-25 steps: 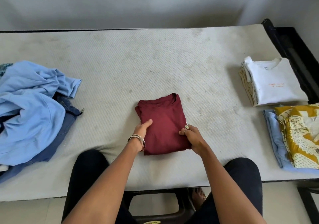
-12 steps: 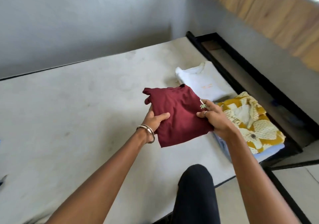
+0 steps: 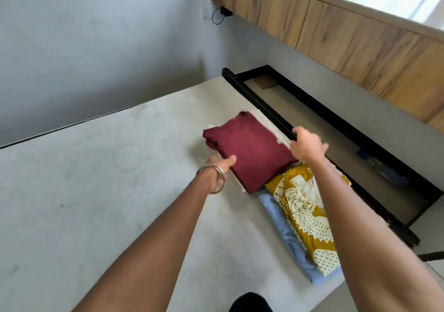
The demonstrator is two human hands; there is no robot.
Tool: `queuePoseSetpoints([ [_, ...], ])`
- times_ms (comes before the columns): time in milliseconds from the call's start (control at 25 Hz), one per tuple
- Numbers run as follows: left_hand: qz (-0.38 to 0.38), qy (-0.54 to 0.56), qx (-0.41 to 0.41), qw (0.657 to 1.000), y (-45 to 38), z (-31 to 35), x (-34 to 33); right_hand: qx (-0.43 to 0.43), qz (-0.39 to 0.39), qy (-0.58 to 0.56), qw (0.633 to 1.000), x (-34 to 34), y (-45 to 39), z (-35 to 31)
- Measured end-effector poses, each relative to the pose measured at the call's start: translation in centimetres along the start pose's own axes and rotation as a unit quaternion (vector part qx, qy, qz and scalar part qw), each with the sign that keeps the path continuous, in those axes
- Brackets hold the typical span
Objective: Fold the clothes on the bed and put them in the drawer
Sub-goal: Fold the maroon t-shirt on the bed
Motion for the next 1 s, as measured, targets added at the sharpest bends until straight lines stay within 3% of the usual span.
queuePoseSetpoints([
  [80,0.011,-0.054,0.044,0.998,0.4,-3.7,1.4,0.052,-0.028,0.029,0.998,-3.3,1.5,0.9],
  [200,-0.003,-0.070,0.016,0.997,0.9,-7.0,2.8,0.192,-0.033,0.097,0.976,-6.6,4.9,0.9],
  [320,-0.014,-0.078,-0.013,0.997,1.3,-6.8,2.0,0.217,-0.046,0.185,0.957,-9.0,6.1,0.3],
  [400,-0.001,-0.050,-0.022,0.999,0.0,-6.1,1.0,0.172,-0.024,0.098,0.980,-8.6,5.3,-0.5],
  [480,0.008,-0.011,-0.016,1.000,-1.9,-5.6,-0.7,0.064,0.020,-0.033,0.997,-7.3,2.9,-0.2],
  [560,0.038,-0.002,0.001,0.999,-3.5,-5.8,-2.1,0.022,0.028,0.001,0.999,-6.8,0.3,0.7],
  [640,0.100,-0.019,0.013,0.995,-4.7,-5.8,-3.1,0.024,-0.026,0.030,0.999,-6.8,-1.7,0.8],
  [760,0.191,-0.111,-0.002,0.975,-5.4,-4.2,-3.3,-0.018,-0.062,-0.028,0.998,-6.4,-3.3,0.1],
  [880,0.209,-0.092,0.032,0.973,-5.5,-3.5,-3.9,-0.072,-0.157,-0.171,0.970,-5.4,-3.4,-1.0],
  [1000,0.209,-0.013,0.086,0.974,-5.0,-4.1,-3.7,-0.138,-0.296,-0.303,0.895,-4.6,-2.5,-3.2],
])
Point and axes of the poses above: each hand's wrist, its own y-axis away from the middle knuckle, its own x-axis out of the back of the hand, z = x × y, the point moved 4 cm from there along -y, towards the middle knuckle, and after that the axes turned 14 degrees about -x, right-handed, at the moved point
